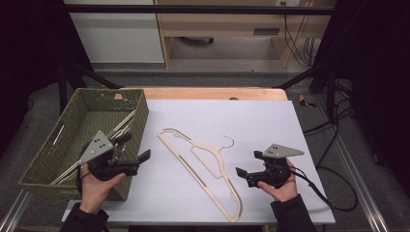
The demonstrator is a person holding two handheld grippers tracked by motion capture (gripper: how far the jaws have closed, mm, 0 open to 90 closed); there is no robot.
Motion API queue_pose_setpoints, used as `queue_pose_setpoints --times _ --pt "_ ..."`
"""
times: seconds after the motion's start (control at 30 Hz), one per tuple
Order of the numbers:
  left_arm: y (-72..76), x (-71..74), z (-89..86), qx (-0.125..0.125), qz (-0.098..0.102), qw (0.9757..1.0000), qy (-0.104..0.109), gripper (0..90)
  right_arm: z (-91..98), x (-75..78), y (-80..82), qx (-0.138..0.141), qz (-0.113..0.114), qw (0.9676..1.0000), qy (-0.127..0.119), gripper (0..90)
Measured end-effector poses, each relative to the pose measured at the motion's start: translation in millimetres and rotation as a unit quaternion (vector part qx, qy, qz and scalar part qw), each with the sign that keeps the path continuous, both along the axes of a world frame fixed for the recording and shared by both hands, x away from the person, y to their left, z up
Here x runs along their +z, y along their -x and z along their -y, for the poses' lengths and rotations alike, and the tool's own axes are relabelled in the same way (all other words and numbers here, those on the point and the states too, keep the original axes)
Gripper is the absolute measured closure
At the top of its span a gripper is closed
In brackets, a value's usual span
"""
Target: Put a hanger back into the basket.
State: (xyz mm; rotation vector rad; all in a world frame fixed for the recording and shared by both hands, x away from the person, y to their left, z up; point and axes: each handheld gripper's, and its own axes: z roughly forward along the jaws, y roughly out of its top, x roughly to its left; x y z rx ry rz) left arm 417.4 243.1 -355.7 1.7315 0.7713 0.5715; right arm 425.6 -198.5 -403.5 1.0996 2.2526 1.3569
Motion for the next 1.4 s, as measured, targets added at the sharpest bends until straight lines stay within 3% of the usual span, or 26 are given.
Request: queue_pose_setpoints --times 0.17,0.4,0.67,0.87,1.03,1.1,1.33,1.4 --pt "-0.5 -19.7 15.6 -0.005 -0.017 0.9996 -0.023 12.2 -7.3 -7.6 0.4 -0.003 -0.008 0.9999 0.014 10.8" --pt "-1.1 -33.0 25.3 -0.015 -0.03 0.9987 -0.037 11.8 -18.7 -18.1 -0.8 -0.002 -0.025 0.9994 0.022 15.7" --pt "-0.7 -45.0 32.2 -0.026 -0.041 0.9974 -0.053 10.9 -33.9 -31.9 -2.6 -0.01 -0.039 0.9972 0.062 21.8" --pt "-1.5 -48.5 35.5 -0.03 -0.047 0.9968 -0.058 9.9 -44.7 -41.8 -2.4 -0.006 -0.054 0.9936 0.099 31.1" --pt "-1.9 -49.6 36.2 -0.029 -0.052 0.9965 -0.058 9.7 -56.2 -53.7 -2.5 -0.01 -0.087 0.9881 0.126 39.8" --pt "-2.0 -50.3 37.0 -0.03 -0.053 0.9963 -0.06 9.7 -58.5 -57.7 -2.9 -0.012 -0.087 0.9858 0.143 43.3" --pt "-2.7 -51.4 38.1 -0.03 -0.056 0.9961 -0.061 9.9 -63.7 -62.1 -2.0 -0.009 -0.103 0.9829 0.152 56.2" --pt "-2.2 -51.6 38.6 -0.03 -0.057 0.9961 -0.061 10.0 -65.8 -64.8 -2.1 -0.008 -0.101 0.9805 0.169 57.5"
